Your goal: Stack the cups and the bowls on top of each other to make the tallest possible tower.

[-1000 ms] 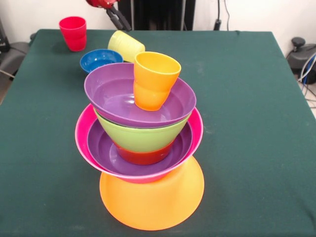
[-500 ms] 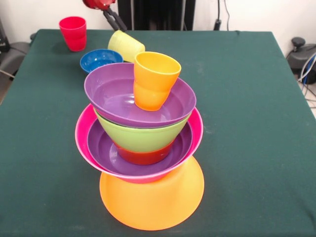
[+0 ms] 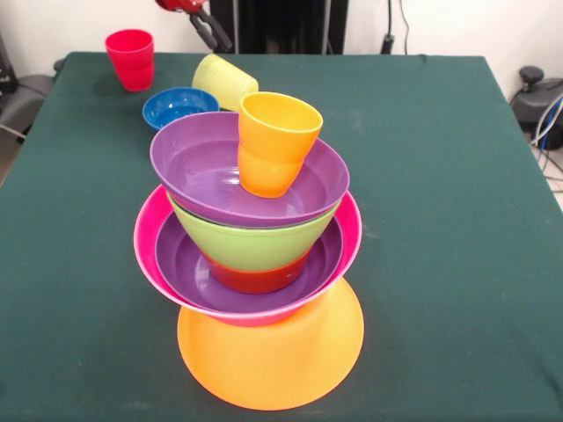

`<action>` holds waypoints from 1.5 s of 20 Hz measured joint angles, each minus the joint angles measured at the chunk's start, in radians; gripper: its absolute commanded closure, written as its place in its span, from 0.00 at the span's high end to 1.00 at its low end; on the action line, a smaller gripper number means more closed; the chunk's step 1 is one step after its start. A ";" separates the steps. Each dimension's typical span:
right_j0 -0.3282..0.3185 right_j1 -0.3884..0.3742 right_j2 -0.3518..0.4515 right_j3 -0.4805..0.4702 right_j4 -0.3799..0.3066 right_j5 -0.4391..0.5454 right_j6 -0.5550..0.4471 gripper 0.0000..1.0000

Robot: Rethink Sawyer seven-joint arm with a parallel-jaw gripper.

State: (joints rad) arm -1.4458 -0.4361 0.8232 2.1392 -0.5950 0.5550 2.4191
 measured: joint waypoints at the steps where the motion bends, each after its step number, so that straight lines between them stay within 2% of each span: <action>1: 0.000 0.005 -0.002 0.000 -0.004 0.000 0.000 1.00; 12: -0.004 0.082 -0.032 0.000 -0.091 0.000 0.000 1.00; 20: -0.021 0.116 -0.032 -0.001 -0.124 0.000 0.000 1.00; 30: -0.048 0.082 -0.031 0.000 -0.128 0.000 0.000 1.00</action>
State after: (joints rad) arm -1.4940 -0.3545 0.7919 2.1388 -0.7228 0.5550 2.4191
